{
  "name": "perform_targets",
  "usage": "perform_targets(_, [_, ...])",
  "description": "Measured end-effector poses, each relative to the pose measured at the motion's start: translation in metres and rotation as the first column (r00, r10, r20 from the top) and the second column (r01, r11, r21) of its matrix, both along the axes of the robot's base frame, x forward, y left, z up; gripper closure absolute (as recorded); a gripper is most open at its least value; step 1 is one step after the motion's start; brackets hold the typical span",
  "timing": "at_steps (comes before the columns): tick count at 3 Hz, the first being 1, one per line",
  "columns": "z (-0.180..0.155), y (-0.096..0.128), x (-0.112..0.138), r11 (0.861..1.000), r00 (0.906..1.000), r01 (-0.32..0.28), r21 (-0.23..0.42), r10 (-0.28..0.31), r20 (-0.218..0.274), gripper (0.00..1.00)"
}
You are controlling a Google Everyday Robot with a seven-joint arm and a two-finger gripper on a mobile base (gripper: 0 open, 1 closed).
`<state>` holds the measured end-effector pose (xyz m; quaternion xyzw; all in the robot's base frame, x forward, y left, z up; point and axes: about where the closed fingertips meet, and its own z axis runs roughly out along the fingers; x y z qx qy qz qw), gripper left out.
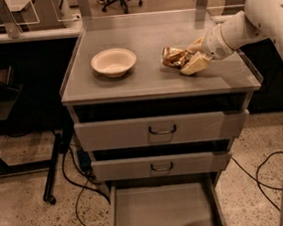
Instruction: Pick orange can from bottom drawer and place on counter
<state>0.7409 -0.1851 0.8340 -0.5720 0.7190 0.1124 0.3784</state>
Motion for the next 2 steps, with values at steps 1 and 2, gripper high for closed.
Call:
perform_targets(1, [-0.0001,0.0001,0.0,1.0,1.0,0.0,0.0,0.0,0.0,0.0])
perform_targets(2, [-0.0001,0.0001,0.0,1.0,1.0,0.0,0.0,0.0,0.0,0.0])
